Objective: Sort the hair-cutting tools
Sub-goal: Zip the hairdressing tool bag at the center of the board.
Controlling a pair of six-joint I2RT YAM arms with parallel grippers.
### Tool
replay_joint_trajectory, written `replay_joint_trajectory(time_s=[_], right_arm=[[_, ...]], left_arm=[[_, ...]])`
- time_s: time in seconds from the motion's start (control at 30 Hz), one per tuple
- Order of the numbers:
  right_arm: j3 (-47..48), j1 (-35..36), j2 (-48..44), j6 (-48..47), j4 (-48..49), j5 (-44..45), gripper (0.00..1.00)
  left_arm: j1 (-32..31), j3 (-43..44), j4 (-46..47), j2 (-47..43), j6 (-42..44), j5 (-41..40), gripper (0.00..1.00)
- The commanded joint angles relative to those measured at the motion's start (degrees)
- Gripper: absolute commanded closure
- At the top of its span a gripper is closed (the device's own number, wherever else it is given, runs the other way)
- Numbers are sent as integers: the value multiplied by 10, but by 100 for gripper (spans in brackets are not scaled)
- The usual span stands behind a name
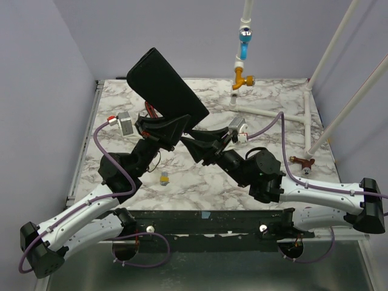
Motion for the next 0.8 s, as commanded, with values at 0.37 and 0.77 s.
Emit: replay_joint_trajectory(time_s=[0.37, 0.77], right_arm=[[33, 5, 11, 4, 2, -6, 71], [55, 5, 20, 13, -39, -9, 78]], left_arm=[[-2, -10, 40, -18, -2, 18, 100], [-2, -12, 35, -23, -6, 35, 100]])
